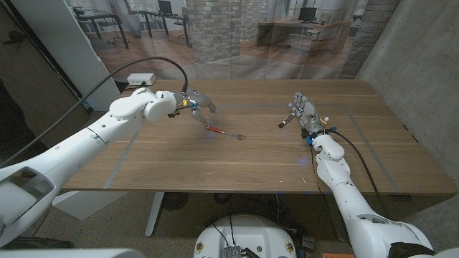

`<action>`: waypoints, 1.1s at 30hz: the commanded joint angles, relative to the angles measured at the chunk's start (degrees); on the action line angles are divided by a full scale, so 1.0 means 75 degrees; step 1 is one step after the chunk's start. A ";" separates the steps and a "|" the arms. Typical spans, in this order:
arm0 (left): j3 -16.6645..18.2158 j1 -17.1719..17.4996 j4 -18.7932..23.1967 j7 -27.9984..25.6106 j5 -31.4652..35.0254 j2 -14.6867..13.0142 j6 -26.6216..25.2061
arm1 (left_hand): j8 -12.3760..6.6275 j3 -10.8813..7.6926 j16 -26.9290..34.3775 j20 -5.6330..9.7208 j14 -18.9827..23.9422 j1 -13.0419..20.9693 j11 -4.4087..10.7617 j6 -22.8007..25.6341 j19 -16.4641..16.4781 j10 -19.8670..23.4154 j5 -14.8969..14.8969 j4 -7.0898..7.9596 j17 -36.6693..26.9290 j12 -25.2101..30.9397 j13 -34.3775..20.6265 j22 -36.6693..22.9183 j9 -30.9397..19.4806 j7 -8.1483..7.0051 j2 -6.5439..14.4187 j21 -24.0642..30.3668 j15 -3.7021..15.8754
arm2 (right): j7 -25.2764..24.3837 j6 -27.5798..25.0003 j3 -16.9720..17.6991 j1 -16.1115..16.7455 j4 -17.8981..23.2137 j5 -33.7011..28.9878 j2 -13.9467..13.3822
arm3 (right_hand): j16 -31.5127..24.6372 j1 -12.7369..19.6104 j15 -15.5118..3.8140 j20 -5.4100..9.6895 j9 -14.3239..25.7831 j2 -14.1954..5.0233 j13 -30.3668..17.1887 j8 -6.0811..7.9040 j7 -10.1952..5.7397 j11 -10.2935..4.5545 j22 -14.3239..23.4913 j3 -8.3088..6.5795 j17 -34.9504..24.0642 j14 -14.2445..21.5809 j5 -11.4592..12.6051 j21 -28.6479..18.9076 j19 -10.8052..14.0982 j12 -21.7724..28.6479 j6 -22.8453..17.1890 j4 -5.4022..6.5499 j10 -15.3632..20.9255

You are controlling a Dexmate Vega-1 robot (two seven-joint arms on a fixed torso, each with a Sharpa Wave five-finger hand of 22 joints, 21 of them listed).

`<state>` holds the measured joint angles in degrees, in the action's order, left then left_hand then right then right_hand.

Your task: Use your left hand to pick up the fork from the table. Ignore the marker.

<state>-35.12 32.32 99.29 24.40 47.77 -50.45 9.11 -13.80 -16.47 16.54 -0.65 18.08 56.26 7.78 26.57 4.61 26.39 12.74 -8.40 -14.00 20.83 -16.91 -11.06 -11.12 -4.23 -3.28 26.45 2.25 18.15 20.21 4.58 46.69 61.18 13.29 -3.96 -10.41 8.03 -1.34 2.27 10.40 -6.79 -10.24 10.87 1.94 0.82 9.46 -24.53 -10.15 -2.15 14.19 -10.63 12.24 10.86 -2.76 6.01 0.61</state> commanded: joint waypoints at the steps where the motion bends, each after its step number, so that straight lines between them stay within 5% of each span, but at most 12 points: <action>1: -0.0045 0.0175 -0.0003 -0.0428 0.0235 -0.0060 -0.0006 | -0.0086 0.0060 0.0066 -0.0020 0.0115 0.0113 -0.0025 0.0150 0.0052 0.0133 0.0095 -0.0007 -0.0058 0.0120 -0.0069 -0.0046 -0.0048 -0.0004 -0.0021 0.0002 0.0760 | 0.0003 0.0014 0.0003 -0.0029 -0.0066 0.0005 0.0006 | -0.0030 -0.0040 0.0021 0.0065 0.0019 0.0019 -0.0045 0.0031 0.0026 0.0005 0.0037 -0.0002 -0.0025 0.0019 0.0055 -0.0052 0.0026 0.0009 -0.0089 -0.0044 0.0072; 9: -0.0042 0.0347 -0.0063 -0.0908 0.0457 -0.0076 -0.0104 | -0.0327 0.0170 0.0207 0.0052 0.0360 0.0286 0.0063 0.0664 0.0210 0.0437 0.0161 0.0001 -0.0169 0.0389 -0.0255 -0.0056 -0.0090 -0.0036 0.0063 0.0055 0.0831 | 0.0000 0.0002 -0.0002 -0.0051 -0.0113 -0.0009 0.0004 | -0.0029 -0.0048 0.0024 0.0065 0.0019 0.0022 -0.0045 0.0028 0.0027 0.0002 0.0037 0.0002 -0.0026 0.0015 0.0055 -0.0051 0.0024 0.0009 -0.0084 -0.0043 0.0072; 33: -0.0483 -0.0019 -0.0836 -0.1304 0.0680 0.0155 -0.0072 | -0.0452 0.0384 0.0358 0.0084 0.0492 0.0319 0.0061 0.0817 0.0291 0.0555 0.0155 0.0069 -0.0380 0.0572 -0.0459 -0.0072 -0.0119 -0.0039 0.0155 0.0098 0.0882 | -0.0048 0.0031 -0.0008 -0.0224 -0.0385 -0.0058 0.0012 | -0.0026 -0.0052 0.0027 0.0056 0.0019 0.0044 -0.0045 0.0026 0.0033 0.0008 0.0037 0.0009 -0.0022 0.0019 0.0062 -0.0049 0.0027 0.0007 -0.0090 -0.0061 0.0070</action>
<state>-37.33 33.55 95.32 15.97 52.55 -50.07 7.97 -16.57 -13.88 18.87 -0.01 21.21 58.24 8.17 31.88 6.23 29.67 13.59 -7.82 -16.63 24.61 -20.09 -11.34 -11.87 -4.37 -2.24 26.73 2.40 17.90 20.22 4.54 45.78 59.54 12.98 -3.91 -10.41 8.03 -1.34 2.26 10.41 -6.79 -10.24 10.87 2.15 0.94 9.47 -24.28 -10.12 -2.15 14.42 -10.63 12.23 10.86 -2.97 5.76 0.73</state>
